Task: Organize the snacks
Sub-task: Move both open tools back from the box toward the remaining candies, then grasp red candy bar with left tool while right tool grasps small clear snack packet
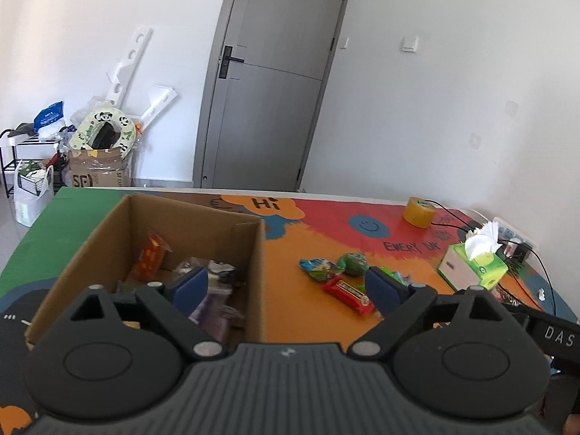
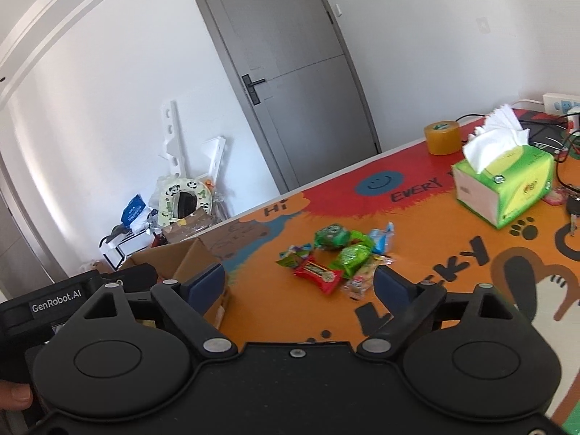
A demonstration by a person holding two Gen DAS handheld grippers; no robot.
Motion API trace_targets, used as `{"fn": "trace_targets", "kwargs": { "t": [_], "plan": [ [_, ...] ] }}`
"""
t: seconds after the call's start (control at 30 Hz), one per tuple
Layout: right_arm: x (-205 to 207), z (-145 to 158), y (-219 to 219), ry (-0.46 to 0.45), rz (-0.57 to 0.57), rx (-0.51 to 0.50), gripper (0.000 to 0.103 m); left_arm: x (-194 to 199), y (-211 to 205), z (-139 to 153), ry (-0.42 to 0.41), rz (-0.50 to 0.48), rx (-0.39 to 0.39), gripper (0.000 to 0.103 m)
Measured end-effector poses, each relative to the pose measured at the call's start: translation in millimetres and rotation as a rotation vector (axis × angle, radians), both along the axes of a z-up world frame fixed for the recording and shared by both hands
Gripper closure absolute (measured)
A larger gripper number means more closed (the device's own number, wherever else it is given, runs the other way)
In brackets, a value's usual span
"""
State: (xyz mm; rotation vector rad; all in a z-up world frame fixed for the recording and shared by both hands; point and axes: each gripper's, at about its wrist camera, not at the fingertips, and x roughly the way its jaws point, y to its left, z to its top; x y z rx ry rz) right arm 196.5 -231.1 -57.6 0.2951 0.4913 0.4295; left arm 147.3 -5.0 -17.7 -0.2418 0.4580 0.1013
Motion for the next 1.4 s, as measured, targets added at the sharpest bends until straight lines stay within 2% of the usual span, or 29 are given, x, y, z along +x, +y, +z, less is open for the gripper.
{"fn": "trace_targets", "kwargs": {
  "t": [0.6,0.77,0.9,1.03,1.1,1.2,1.4],
  "plan": [
    [14,-20,-46,0.038,-0.054,0.015,0.015,26,-45,-11,0.016,-0.066,0.006,0.01],
    [25,-29,-53,0.069,-0.062,0.03,0.029,40,-55,-18,0.025,-0.057,0.025,0.013],
    [38,-36,-53,0.097,-0.058,0.034,0.032,55,-60,-26,0.049,-0.053,0.015,0.014],
    [54,-41,-45,0.119,-0.043,0.038,0.034,70,-65,-34,0.074,-0.046,0.022,0.018],
    [63,-44,-41,0.137,-0.039,0.039,0.038,79,-66,-39,0.094,-0.034,0.029,0.026],
    [77,-51,-33,0.168,-0.033,0.044,0.041,93,-65,-44,0.124,-0.026,0.011,0.032],
    [103,-61,-16,0.21,-0.025,0.018,0.047,115,-64,-54,0.157,-0.012,-0.007,0.039]
  ]
}}
